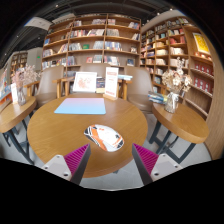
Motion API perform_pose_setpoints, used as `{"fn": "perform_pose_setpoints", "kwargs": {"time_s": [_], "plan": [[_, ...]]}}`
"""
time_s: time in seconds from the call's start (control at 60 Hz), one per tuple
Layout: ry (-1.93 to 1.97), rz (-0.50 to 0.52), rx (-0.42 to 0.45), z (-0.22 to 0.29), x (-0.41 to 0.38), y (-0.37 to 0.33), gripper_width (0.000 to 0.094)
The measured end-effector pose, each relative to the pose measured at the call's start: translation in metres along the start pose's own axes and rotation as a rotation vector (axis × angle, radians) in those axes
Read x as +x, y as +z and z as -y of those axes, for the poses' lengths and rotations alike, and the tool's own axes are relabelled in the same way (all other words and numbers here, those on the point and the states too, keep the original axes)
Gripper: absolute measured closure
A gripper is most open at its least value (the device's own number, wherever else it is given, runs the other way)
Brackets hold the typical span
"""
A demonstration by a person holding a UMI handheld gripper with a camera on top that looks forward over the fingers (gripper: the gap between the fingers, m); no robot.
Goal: Arrange mouse
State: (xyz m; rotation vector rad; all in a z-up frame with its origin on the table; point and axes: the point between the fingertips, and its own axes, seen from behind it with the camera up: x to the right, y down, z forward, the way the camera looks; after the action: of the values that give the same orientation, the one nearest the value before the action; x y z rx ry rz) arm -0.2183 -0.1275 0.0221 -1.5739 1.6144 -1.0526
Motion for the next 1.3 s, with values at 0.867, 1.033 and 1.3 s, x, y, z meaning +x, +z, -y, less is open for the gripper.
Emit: {"fn": "perform_pose_setpoints", "kwargs": {"time_s": [0.867,1.033,1.3], "plan": [[0.058,-0.018,-0.105,0.029,0.023,0.128,0.0084],[0.063,0.015,-0.104,0.030,0.013,0.130,0.0448],[0.107,0.020,-0.115,0.063,0.011,0.119,0.0513]]}}
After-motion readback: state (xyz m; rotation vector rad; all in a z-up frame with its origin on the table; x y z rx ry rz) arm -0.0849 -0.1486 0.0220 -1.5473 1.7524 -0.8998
